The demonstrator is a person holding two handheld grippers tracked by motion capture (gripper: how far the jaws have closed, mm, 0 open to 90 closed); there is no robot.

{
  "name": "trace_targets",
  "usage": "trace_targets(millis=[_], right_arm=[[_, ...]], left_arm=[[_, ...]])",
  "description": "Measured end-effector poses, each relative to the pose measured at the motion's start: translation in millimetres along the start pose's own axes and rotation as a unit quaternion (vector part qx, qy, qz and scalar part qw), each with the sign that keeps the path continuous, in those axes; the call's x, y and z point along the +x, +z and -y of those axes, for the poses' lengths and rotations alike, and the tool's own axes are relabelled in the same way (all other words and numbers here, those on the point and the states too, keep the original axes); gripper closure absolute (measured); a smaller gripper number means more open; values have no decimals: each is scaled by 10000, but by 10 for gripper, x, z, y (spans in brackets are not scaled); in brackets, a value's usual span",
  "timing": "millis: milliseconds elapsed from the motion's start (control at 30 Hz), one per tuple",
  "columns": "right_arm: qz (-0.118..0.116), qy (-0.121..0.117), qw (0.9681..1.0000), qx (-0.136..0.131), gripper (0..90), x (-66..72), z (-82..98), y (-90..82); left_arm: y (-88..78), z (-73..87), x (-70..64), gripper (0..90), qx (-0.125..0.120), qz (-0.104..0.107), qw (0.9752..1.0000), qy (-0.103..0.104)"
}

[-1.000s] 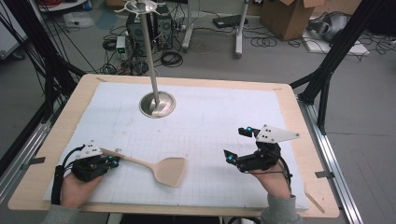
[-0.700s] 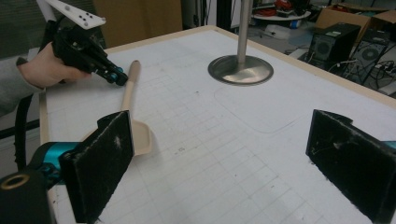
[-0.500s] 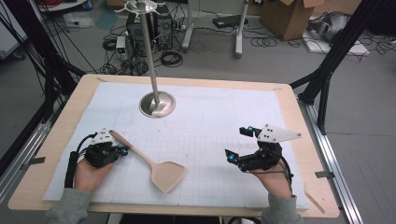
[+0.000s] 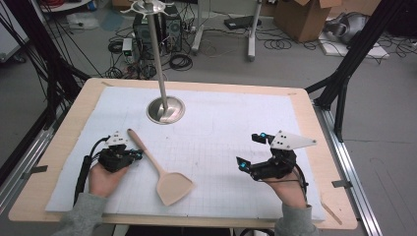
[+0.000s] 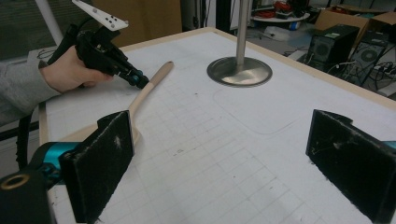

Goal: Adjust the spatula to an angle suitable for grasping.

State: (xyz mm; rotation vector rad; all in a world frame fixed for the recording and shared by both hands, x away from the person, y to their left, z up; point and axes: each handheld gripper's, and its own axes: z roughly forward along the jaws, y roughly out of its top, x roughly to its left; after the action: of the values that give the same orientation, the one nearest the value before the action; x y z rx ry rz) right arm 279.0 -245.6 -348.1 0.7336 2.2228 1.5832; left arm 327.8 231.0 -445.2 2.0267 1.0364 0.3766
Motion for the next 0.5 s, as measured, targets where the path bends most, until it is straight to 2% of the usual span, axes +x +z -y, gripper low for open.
trace_targets(millis=[67,233,500], right_arm=[[-1,8,10000,-1,67,-1,0,1],[-13,-5,10000,-32,67,-3,-2,-7],[-9,-17,10000,-82,67,-6,-6,-35]], left_arm=[[37,-42,-26,894,85,-12,9999,97],[156,-121,-72,894,113,59,9999,82],[288,-246,-167,894,196,130,9994,255]])
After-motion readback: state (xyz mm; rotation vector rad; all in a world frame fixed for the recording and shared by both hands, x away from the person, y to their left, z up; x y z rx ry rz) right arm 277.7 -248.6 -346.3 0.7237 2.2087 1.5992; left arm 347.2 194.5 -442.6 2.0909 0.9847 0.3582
